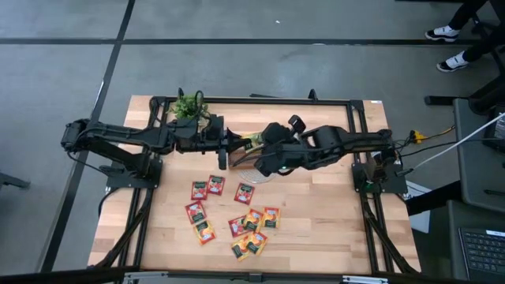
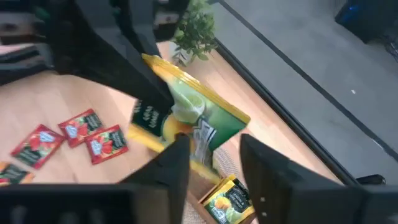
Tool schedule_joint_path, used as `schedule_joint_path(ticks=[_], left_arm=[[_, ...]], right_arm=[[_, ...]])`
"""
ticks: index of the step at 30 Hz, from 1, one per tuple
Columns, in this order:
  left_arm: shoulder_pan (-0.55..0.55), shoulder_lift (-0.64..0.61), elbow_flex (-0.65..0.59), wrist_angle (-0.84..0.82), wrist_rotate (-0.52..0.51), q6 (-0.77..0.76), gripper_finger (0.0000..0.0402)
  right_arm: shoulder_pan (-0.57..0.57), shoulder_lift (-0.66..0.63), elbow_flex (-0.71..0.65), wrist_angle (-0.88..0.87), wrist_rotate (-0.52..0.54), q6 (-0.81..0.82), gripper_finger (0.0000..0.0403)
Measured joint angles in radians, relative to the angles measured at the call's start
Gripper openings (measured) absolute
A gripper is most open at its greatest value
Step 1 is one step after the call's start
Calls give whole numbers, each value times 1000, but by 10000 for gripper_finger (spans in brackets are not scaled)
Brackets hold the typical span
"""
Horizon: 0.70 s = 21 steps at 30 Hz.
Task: Pick & Place Tea
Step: Put the yellow tea bag into the right section of the wooden organizer
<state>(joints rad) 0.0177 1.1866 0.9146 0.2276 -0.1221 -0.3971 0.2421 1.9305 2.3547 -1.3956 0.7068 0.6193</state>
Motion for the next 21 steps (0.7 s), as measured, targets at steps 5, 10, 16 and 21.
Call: schedule_joint_path(ticks=[5,10,16,21], left_arm=[[61,0,0,-2,70,-9,3],[144,0,0,-41,170,-11,3],[249,0,-1,-77,300,-10,3],[314,0,-1,-76,397,-9,3]], right_arm=[[3,-67,0,-6,-58,3,207],[3,-139,1,-12,-96,22,227],[3,-199,1,-22,-99,30,228],[-4,-210,0,-29,-92,29,229]])
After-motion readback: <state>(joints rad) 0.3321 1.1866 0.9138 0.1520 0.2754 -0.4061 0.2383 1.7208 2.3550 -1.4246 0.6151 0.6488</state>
